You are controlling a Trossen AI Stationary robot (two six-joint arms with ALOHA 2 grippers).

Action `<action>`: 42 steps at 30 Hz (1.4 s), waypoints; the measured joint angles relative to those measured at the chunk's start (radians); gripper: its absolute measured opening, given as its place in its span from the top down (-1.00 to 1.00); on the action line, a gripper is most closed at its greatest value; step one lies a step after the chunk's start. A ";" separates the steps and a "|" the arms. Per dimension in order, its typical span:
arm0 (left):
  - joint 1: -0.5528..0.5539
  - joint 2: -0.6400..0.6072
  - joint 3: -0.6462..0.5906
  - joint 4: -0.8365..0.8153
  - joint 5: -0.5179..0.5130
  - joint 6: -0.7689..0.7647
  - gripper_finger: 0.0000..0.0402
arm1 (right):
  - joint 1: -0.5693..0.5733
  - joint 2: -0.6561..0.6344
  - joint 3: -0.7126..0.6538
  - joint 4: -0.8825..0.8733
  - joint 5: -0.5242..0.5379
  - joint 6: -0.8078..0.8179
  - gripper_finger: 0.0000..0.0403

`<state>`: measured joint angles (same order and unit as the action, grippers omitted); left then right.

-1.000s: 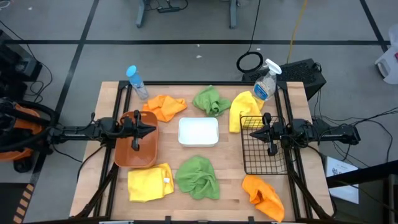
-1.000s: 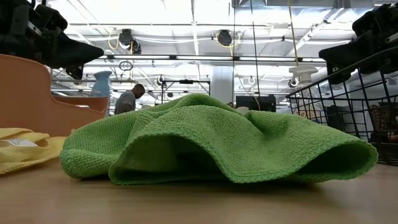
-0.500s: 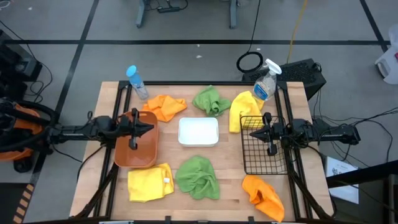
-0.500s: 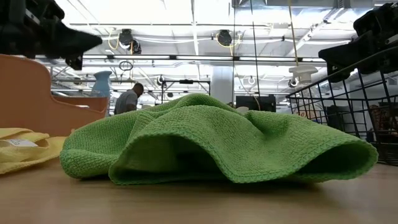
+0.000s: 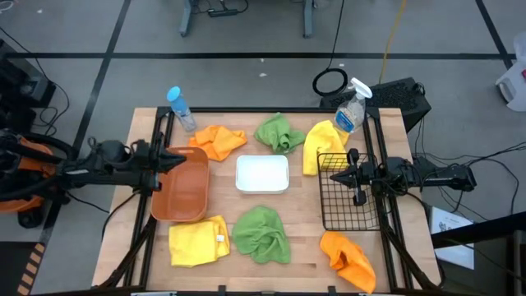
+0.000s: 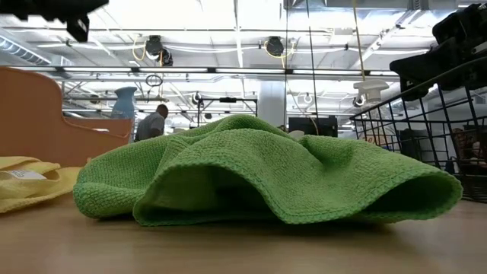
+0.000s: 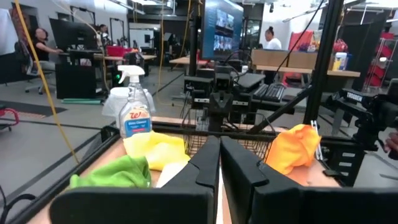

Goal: Sort microfiber towel by color & place in baskets

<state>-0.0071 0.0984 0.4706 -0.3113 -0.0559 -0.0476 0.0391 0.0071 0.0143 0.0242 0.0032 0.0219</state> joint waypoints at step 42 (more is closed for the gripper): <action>0.000 0.493 0.617 -0.282 -0.107 0.158 0.89 | 0.000 0.172 0.486 -0.228 0.158 0.183 1.00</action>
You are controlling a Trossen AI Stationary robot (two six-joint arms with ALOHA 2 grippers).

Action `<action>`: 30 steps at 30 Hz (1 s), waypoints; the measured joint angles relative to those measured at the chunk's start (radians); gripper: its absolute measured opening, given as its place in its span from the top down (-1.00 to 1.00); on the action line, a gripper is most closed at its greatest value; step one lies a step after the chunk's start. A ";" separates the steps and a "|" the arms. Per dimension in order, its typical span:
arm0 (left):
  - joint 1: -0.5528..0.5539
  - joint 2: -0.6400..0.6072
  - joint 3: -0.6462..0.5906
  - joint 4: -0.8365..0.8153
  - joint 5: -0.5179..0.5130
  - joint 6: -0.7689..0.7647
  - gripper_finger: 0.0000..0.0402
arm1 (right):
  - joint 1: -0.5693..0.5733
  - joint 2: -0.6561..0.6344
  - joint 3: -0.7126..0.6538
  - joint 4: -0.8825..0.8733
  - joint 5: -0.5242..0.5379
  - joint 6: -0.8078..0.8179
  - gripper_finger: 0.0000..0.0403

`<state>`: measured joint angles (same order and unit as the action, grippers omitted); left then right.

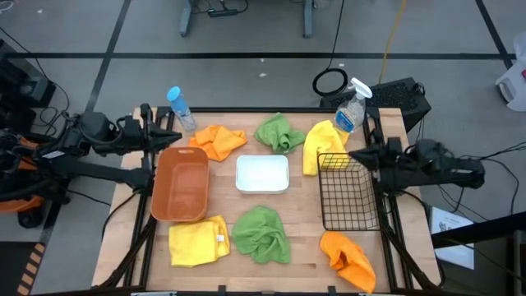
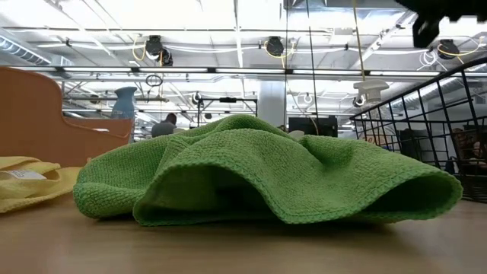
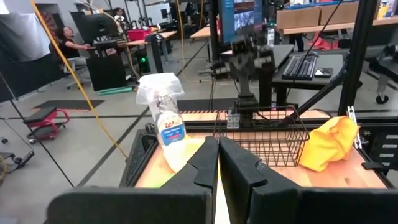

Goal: Sort microfiber towel by color & place in baskets

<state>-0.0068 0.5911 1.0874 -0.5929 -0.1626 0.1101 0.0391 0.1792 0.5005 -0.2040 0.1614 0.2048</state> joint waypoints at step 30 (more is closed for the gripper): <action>0.000 0.238 -0.001 -0.070 -0.056 -0.153 0.89 | 0.009 0.645 0.508 -0.376 0.073 0.092 1.00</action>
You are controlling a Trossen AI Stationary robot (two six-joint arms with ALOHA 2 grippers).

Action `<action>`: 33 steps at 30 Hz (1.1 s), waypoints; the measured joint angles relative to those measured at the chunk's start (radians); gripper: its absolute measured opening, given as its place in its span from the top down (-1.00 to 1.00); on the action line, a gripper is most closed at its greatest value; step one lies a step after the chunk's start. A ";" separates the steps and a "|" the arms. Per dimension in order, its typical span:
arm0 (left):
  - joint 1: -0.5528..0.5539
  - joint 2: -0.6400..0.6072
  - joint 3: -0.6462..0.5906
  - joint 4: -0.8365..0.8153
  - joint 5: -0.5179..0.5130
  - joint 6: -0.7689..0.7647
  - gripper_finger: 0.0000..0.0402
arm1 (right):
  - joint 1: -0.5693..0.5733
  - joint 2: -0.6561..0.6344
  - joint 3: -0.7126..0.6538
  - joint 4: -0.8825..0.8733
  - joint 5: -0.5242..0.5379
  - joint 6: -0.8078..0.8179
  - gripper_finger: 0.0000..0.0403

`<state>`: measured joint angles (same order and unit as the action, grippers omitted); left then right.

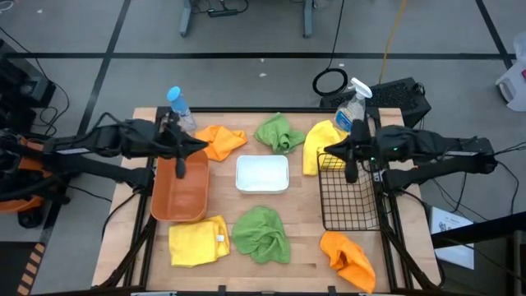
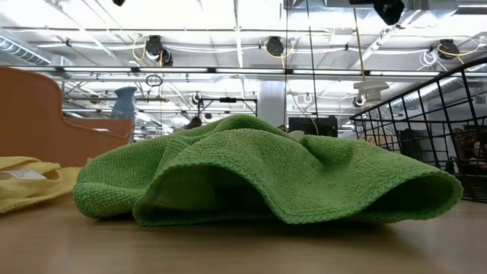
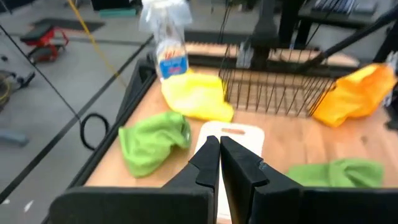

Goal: Sort microfiber towel by color & place in baskets

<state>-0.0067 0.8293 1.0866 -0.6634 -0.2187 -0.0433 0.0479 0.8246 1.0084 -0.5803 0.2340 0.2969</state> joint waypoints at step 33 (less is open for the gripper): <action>0.351 0.746 0.264 0.267 0.197 0.240 0.01 | 0.059 0.314 0.000 0.002 0.058 -0.153 1.00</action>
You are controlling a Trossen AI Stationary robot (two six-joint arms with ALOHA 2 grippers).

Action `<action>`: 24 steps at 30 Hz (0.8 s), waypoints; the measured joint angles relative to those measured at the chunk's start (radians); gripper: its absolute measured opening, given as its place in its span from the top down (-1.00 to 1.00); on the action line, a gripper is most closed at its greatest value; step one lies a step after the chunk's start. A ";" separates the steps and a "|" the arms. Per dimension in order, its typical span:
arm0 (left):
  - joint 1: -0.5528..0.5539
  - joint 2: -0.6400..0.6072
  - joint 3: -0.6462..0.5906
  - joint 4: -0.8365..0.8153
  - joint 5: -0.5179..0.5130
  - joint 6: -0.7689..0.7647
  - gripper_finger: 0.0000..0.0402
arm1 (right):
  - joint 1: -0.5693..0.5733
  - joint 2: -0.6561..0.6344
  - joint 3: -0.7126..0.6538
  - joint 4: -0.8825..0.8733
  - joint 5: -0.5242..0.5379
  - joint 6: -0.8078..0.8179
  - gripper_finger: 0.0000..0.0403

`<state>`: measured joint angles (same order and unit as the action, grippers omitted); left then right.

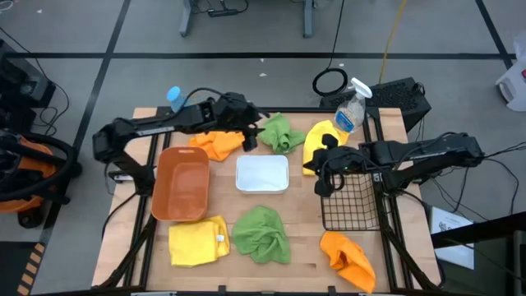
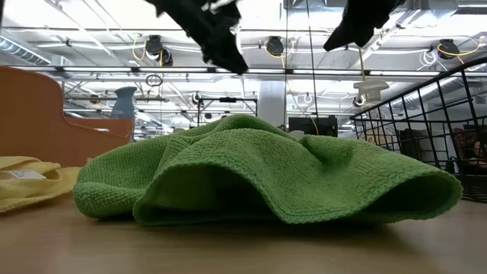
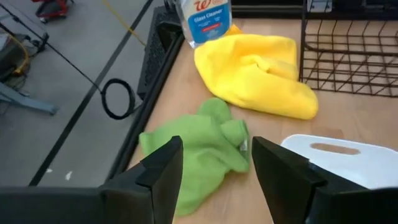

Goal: Sort microfiber towel by color & place in baskets

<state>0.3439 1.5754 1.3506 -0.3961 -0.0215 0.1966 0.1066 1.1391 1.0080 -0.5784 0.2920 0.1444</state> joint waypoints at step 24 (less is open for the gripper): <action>0.000 0.305 0.000 0.220 -0.021 -0.086 0.01 | 0.000 0.018 0.000 -0.002 -0.005 0.013 1.00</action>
<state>0.3435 1.8805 1.3502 -0.1764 -0.0422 0.1104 0.1066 1.1568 1.0077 -0.5804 0.2871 0.1570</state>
